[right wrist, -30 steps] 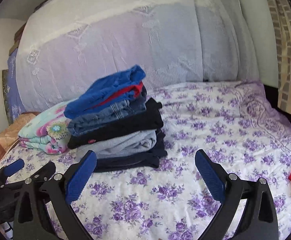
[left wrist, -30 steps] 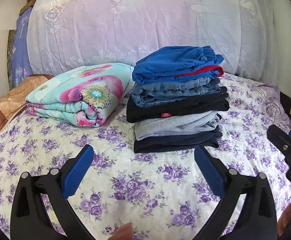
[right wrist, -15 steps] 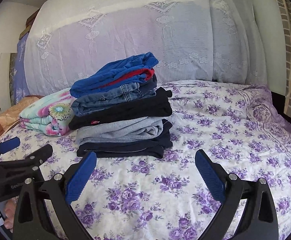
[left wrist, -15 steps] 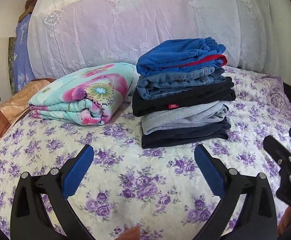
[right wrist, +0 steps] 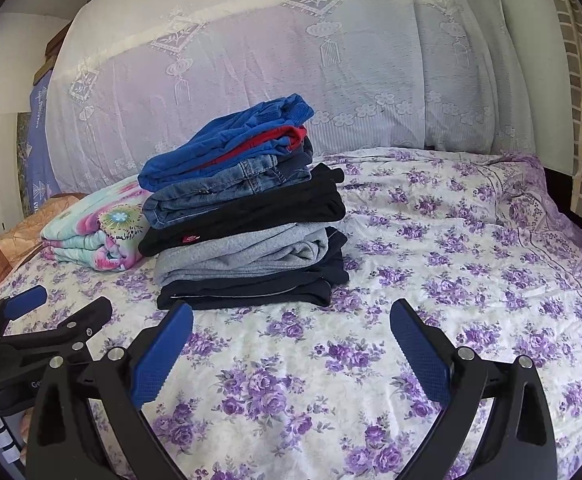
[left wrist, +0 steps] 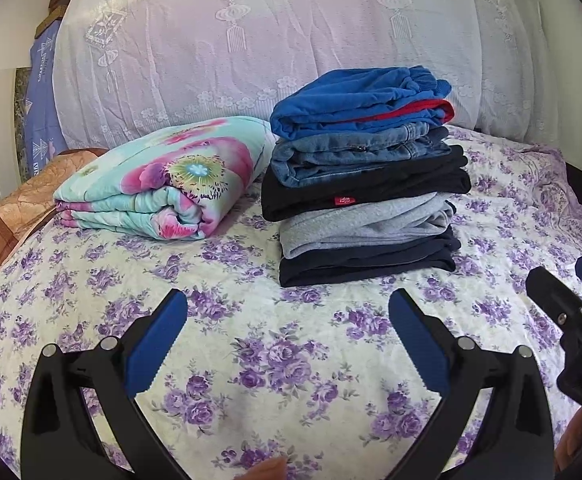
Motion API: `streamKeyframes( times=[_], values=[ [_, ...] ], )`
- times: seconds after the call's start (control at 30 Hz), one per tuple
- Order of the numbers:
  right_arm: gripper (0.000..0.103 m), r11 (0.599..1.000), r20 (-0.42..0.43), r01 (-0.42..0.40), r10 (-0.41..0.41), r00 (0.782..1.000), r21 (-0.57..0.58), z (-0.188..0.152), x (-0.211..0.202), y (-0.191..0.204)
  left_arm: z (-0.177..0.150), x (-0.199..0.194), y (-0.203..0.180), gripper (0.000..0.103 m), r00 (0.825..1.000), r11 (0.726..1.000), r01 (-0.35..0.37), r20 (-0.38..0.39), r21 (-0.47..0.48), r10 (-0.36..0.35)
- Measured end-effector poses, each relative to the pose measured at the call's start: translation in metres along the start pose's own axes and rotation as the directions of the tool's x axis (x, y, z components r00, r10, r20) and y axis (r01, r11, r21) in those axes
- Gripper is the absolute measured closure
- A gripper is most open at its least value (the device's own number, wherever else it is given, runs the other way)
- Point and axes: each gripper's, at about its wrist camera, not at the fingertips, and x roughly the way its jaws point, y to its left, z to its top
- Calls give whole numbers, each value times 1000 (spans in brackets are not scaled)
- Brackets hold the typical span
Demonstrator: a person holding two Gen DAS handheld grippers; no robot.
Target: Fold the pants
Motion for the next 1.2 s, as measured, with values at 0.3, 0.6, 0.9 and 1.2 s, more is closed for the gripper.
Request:
streamKeyframes(
  times=[0.3,0.6,0.9,1.2],
  values=[
    [4,1000,-15,0,0,1000,-2,-1,3,0,0,0,0,5,1000,1000,21,-3,-7,-21],
    [4,1000,-16,1,-1,1000,-4,-1,3,1,0,-3,-1,4,1000,1000,25,-1,-4,-25],
    [4,1000,-21,0,0,1000,-4,-2,4,2,0,-4,-1,5,999,999,33,-2,-11,-33],
    [4,1000,-23,0,0,1000,-5,-2,4,2,0,-4,-1,4,1000,1000,28,-3,-10,-28]
  ],
)
